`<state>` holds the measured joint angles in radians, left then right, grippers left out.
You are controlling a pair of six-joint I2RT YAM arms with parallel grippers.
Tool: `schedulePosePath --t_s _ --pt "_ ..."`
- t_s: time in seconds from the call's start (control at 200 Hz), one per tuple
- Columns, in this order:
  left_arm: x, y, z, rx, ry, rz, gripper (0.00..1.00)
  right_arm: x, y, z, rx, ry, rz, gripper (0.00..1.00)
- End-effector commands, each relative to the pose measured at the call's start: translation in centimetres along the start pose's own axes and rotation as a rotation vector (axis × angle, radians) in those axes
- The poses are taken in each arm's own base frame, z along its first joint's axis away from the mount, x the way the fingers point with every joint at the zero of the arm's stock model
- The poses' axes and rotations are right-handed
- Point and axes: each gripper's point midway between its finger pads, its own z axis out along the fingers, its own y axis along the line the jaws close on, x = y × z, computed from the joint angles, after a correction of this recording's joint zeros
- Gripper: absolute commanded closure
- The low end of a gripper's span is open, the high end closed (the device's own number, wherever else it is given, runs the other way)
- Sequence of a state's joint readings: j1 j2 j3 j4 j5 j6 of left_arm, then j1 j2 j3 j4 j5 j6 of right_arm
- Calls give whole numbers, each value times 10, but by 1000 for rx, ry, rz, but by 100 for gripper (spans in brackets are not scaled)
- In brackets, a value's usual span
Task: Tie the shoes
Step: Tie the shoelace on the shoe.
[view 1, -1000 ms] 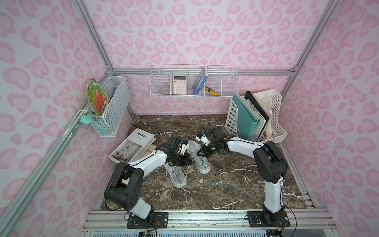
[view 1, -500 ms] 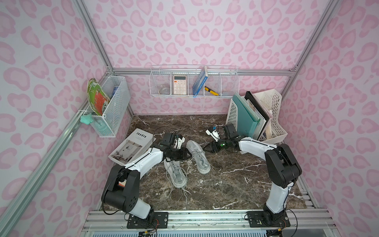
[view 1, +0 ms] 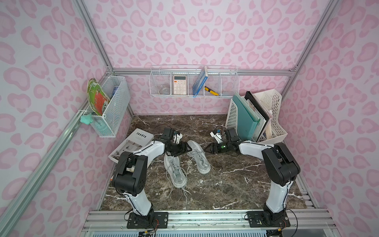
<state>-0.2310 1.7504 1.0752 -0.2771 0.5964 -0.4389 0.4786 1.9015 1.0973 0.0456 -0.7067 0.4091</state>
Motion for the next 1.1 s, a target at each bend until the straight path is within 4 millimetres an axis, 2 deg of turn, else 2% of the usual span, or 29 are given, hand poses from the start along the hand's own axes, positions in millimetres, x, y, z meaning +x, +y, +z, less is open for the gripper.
schedulePosePath --t_s 0.0,0.155,0.295,0.525,0.73,0.94,1.095 --pt "-1 -3 5 29 15 -7 34 -13 7 2 -10 -63 40 25" --pt "6 -2 12 52 49 -23 49 -10 9 12 -13 -56 76 24" --pt "13 3 15 51 69 -34 57 -3 11 20 -36 -47 108 23" --pt "19 4 16 56 77 -35 69 0 20 23 -109 -52 144 24" --pt "20 4 16 60 77 -35 79 1 27 26 -173 -55 178 30" --pt "20 3 15 66 76 -32 91 5 28 25 -187 -59 201 30" --pt "20 2 15 70 77 -29 99 7 17 25 -158 -70 238 26"
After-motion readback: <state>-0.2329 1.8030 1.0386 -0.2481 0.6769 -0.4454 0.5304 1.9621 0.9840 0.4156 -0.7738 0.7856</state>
